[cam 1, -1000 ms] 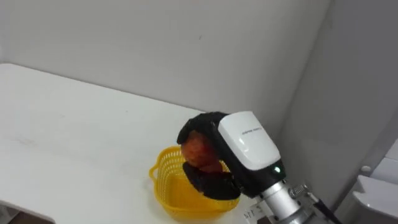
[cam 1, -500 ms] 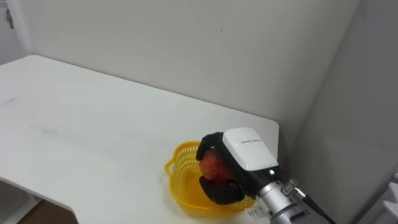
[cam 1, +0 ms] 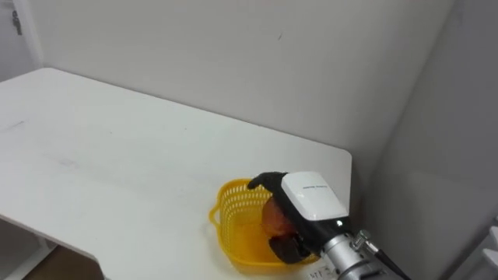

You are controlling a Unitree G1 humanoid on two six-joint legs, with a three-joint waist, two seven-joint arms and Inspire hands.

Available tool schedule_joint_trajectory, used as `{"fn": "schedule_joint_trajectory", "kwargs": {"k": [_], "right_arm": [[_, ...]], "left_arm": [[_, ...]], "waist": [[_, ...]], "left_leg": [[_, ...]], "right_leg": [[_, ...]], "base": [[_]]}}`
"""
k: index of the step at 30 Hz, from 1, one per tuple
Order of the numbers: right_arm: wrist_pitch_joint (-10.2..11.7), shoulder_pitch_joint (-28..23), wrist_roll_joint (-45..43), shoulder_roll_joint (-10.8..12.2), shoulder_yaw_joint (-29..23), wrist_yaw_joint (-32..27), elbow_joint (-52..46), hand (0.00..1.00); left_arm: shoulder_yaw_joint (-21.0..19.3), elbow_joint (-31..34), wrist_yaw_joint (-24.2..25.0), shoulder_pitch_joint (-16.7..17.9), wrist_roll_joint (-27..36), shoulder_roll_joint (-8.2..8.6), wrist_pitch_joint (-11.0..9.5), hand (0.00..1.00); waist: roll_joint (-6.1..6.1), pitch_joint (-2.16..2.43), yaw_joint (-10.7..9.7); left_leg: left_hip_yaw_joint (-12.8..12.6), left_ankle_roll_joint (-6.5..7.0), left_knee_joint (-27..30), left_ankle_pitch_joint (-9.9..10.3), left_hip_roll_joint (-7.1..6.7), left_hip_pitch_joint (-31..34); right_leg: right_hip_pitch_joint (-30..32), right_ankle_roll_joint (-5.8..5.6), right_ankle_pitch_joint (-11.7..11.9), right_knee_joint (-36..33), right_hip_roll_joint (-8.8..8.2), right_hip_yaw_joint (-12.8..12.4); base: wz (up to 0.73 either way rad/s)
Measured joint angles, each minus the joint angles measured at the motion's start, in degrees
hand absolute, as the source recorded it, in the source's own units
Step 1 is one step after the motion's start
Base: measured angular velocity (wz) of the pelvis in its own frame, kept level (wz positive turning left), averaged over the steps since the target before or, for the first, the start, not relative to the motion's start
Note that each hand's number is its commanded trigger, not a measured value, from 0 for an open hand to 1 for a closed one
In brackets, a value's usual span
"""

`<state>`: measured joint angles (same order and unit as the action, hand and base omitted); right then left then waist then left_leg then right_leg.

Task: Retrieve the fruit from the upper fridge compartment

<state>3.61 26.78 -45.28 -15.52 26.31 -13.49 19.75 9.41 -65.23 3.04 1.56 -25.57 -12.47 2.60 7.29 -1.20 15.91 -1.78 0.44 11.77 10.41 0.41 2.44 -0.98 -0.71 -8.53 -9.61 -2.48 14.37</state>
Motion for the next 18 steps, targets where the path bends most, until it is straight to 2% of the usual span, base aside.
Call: {"fn": "schedule_joint_trajectory", "kwargs": {"k": [18], "right_arm": [[-0.01,0.10,0.34,0.00,-0.01,-0.01,-0.08,0.00]], "left_arm": [[0.05,-0.01,-0.14,0.05,0.04,0.08,0.96,0.00]], "waist": [[0.10,0.05,0.04]], "left_leg": [[0.33,0.06,-0.03,-0.03,-0.15,-0.13]], "right_leg": [[-0.12,0.00,0.00,-0.04,-0.09,-0.08]], "base": [[0.00]]}}
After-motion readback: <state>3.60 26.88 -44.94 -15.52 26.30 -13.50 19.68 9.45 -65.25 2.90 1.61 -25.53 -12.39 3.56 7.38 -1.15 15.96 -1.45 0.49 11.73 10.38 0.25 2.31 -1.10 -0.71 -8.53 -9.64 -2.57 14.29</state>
